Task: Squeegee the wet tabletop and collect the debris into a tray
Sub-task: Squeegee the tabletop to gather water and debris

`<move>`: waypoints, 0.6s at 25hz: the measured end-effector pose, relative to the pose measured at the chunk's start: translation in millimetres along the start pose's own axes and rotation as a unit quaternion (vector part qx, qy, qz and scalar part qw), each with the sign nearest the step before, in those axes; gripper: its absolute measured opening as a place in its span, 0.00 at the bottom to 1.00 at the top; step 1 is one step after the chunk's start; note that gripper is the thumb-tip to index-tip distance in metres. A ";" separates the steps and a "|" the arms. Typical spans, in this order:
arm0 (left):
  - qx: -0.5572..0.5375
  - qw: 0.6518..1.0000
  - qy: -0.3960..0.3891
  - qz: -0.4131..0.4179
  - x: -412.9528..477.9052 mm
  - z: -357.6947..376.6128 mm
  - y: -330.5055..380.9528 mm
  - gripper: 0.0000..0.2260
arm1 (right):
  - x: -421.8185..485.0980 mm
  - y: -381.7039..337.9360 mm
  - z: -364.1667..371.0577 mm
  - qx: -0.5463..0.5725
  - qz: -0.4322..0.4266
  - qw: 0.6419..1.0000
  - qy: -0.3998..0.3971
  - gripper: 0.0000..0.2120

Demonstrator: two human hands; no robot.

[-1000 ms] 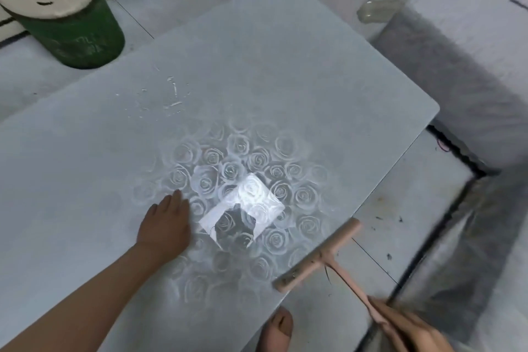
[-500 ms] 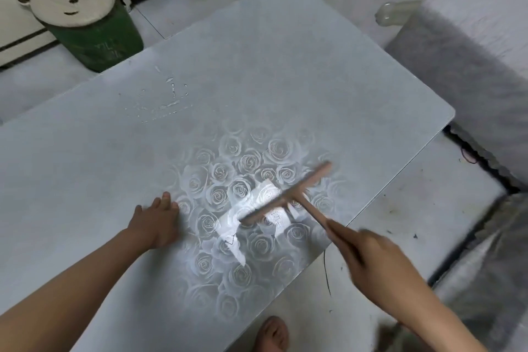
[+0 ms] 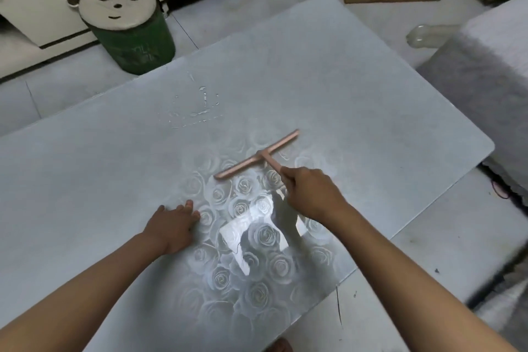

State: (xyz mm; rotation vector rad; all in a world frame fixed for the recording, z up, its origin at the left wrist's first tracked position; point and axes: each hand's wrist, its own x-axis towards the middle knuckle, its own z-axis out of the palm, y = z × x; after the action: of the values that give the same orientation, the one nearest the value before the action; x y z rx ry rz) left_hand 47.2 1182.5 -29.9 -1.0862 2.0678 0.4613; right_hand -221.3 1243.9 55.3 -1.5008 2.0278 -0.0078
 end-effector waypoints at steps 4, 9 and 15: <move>-0.107 0.991 0.080 0.026 2.8 -7.0 -21.7 0.18 | -71.4 39.0 -5.5 -0.023 -0.016 1.000 -0.007 0.18; -0.166 0.969 0.182 0.008 19.2 -24.4 -46.9 0.18 | -10.8 -7.5 13.7 -0.010 -0.040 0.999 0.009 0.23; -0.071 0.974 0.205 -0.062 40.1 -35.6 -85.2 0.24 | 101.5 -95.1 -10.6 0.000 -0.009 1.000 0.024 0.16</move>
State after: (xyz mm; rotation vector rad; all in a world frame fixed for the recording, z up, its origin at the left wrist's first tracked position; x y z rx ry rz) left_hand 86.3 1089.9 -34.4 -1.4880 2.3278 0.3470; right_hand -161.4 1118.0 50.2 -1.5327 2.0520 -0.0501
